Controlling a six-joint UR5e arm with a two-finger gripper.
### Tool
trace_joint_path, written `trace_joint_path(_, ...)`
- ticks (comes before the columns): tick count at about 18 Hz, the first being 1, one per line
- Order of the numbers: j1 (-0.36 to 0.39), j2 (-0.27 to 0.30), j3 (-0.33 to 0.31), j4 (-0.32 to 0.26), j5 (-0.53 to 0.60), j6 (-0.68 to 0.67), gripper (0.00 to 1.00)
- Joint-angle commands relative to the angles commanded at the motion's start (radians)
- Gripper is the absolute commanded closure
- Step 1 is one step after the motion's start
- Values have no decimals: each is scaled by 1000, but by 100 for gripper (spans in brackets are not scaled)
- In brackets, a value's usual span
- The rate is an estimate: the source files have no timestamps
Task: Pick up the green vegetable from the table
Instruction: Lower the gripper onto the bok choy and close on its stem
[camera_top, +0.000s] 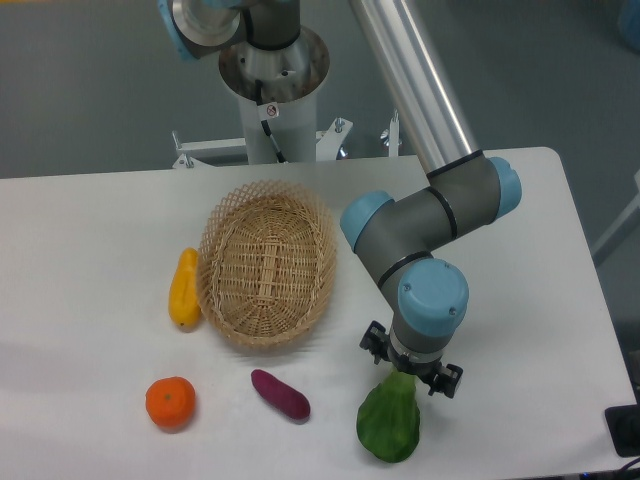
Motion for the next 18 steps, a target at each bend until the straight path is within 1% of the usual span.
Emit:
trace_joint_path(2,-14,-2,-15,8,0,-6,0)
trace_joint_path(5,-20,-23,-15,55,55,-18,0)
trace_joint_path(6,-22,-25,-18,61,69,-15,0)
trace_joint_path(10,-23,-28,-22,60,75,-17,0)
trace_joint_path(11,-25,-28,-22,61,78,-15,4)
trace_joint_path(14,-25,-23,-23,60,80,-15,43)
trace_joint_path(16,-25,-18,-23,58,80,-14,74)
trace_joint_path(17,-25,-14,-22,52,78,-17,87)
trace_joint_path(18,-23,-9,-22,49,78,-18,98)
